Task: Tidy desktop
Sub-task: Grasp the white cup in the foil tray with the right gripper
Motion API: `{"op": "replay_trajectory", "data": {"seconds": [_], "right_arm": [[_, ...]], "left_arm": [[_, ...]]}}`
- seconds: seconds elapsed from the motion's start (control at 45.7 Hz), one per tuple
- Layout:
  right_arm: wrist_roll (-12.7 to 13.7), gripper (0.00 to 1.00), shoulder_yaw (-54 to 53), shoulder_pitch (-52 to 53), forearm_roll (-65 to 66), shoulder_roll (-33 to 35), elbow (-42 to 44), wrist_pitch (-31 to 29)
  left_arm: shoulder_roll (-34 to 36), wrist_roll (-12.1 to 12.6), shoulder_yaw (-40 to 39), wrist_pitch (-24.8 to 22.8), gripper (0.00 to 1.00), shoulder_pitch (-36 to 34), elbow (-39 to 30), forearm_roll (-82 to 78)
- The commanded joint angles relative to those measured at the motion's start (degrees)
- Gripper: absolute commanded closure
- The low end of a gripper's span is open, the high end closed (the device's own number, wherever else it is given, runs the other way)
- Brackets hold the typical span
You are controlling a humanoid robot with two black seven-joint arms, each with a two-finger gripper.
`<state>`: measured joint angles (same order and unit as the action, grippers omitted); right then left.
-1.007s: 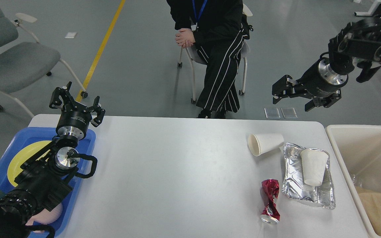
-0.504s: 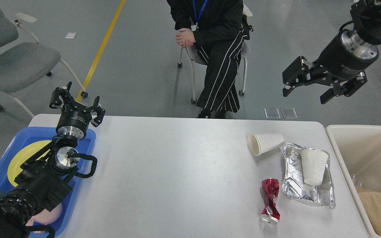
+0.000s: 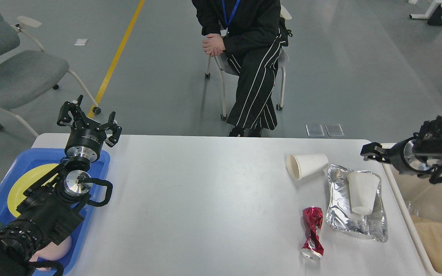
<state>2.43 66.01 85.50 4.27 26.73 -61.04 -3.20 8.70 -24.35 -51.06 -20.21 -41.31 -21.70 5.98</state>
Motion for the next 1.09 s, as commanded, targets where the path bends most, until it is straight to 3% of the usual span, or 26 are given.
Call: {"op": "replay_trajectory", "data": {"seconds": [0.0, 0.328, 0.635, 0.81, 0.876, 0.985, 1.073], "right_arm": [[-0.1, 0.0, -0.4, -3.5, 2.6, -1.6, 1.3, 2.3], [0.0, 0.0, -3.1, -15.9, 2.9, -8.8, 14.0, 3.6], [-0.1, 0.0, -3.2, -19.9, 2.9, -9.2, 16.5, 4.4], [-0.3, 0.03, -3.2, -20.1, 2.9, -9.2, 16.1, 8.6], [-0.3, 0.12, -3.1, -20.1, 3.0, -9.4, 16.0, 10.4], [-0.3, 0.47, -3.2, -19.8, 3.1, -10.1, 15.4, 11.1], [-0.3, 0.62, -3.0, -19.8, 3.1, -10.2, 15.3, 11.0]], "left_arm": [[0.0, 0.0, 0.0, 0.0, 0.04, 0.0, 0.0, 0.0], [0.0, 0.0, 0.0, 0.0, 0.04, 0.0, 0.0, 0.0], [-0.1, 0.0, 0.0, 0.0, 0.04, 0.0, 0.0, 0.0], [-0.1, 0.0, 0.0, 0.0, 0.04, 0.0, 0.0, 0.0], [0.0, 0.0, 0.0, 0.0, 0.04, 0.0, 0.0, 0.0], [0.0, 0.0, 0.0, 0.1, 0.04, 0.0, 0.0, 0.0], [-0.1, 0.0, 0.0, 0.1, 0.04, 0.0, 0.0, 0.0]]}}
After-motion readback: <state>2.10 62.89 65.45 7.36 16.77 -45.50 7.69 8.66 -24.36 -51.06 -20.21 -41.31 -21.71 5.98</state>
